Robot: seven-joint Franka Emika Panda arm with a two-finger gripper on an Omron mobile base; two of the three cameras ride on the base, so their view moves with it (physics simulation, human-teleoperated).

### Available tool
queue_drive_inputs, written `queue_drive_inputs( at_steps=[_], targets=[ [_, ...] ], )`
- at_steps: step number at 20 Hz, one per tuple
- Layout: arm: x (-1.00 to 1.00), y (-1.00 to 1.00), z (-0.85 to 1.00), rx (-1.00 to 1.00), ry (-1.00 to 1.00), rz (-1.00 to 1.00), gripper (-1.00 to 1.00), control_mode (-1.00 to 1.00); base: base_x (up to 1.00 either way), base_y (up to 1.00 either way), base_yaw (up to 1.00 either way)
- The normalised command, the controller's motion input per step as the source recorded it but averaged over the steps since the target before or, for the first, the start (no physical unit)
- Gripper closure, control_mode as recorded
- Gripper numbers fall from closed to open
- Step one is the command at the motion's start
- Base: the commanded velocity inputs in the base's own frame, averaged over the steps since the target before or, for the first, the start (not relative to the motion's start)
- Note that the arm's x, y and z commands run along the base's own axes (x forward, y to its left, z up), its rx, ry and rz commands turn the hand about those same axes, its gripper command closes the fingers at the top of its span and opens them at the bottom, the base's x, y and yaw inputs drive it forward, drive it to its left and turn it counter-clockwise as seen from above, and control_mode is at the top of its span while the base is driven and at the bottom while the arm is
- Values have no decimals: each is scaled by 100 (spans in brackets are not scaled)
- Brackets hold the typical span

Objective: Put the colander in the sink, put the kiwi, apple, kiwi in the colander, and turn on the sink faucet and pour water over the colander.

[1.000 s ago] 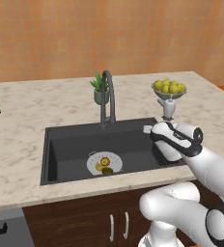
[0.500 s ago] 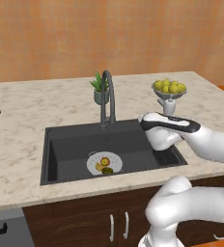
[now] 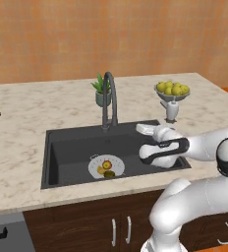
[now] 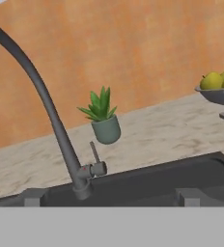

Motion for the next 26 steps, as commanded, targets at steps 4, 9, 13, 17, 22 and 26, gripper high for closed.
queue_drive_inputs(
  at_steps=[4, 9, 13, 17, 22, 26],
  targets=[
    [24, 0, 0, -6, -4, 0, -100, -100, 0, 0, 0],
    [32, 44, 0, -11, -14, -1, -100, -100, 0, 0, 0],
    [14, 58, -8, -6, -2, 0, -100, -100, 0, 0, 0],
    [19, 30, -15, -1, -2, -3, -100, -100, 0, 0, 0],
    [30, 0, -21, 0, -2, -3, -100, -100, 0, 0, 0],
    [42, 13, -22, 0, -3, -2, -100, -100, 0, 0, 0]
  ],
)
